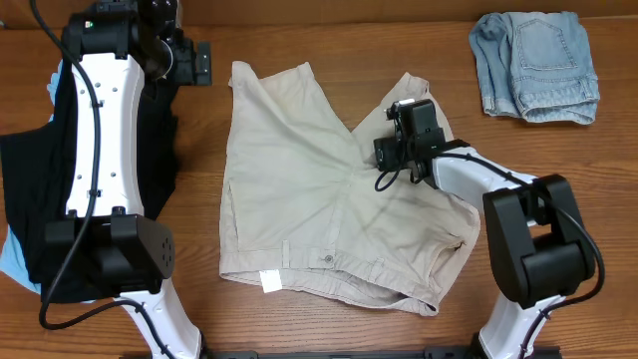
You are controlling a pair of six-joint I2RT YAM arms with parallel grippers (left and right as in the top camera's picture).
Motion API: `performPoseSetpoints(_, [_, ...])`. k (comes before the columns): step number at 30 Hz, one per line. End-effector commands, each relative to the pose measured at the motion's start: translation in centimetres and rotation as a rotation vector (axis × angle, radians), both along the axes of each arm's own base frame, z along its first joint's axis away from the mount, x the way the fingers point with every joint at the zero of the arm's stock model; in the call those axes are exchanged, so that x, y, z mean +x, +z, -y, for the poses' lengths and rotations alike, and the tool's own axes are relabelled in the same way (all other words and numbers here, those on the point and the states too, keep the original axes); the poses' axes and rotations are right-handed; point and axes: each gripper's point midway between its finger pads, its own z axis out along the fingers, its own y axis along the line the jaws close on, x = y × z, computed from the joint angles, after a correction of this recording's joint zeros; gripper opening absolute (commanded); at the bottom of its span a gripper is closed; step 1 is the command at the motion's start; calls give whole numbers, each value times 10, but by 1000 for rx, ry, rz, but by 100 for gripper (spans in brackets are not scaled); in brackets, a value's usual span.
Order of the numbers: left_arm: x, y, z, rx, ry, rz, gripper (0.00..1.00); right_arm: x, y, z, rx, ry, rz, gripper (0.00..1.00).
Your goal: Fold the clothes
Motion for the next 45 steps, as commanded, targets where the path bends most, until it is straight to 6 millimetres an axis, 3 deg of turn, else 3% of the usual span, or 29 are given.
performPoseSetpoints(1, [1, -7, 4, 0, -24, -15, 100, 8, -3, 25, -93, -112, 21, 74])
performPoseSetpoints(3, [1, -7, 4, 0, -24, -16, 100, 11, 0, 34, -112, -158, 36, 67])
performPoseSetpoints(7, [1, -7, 4, 0, -24, -15, 100, 16, 9, 41, -102, -208, 50, 43])
performPoseSetpoints(11, [1, -7, 4, 0, -24, -14, 100, 25, 32, 41, -66, -249, 84, 20])
performPoseSetpoints(16, [1, -7, 4, 0, -24, -16, 100, 39, 79, 47, -24, -292, 158, 18])
performPoseSetpoints(18, [1, -7, 4, 0, -24, -17, 100, 45, 101, 59, -15, -320, 185, 18])
performPoseSetpoints(24, [1, -7, 4, 0, -24, -17, 100, 51, 110, 107, -15, -422, 201, 18])
performPoseSetpoints(30, [1, -7, 4, 0, -24, -16, 100, 50, 111, 162, -1, -562, 207, 29])
performPoseSetpoints(32, [1, -7, 4, 0, -24, -16, 100, 48, 110, 179, 21, -610, 205, 40])
performPoseSetpoints(36, [1, -7, 4, 0, -25, -16, 100, 46, 107, 192, 97, -613, 181, 47])
performPoseSetpoints(39, [1, -7, 4, 0, -24, -17, 100, 43, 107, 182, 185, -563, 134, 52])
performPoseSetpoints(45, [1, -7, 4, 0, -25, -16, 100, 27, 104, 128, 358, -364, -11, 76])
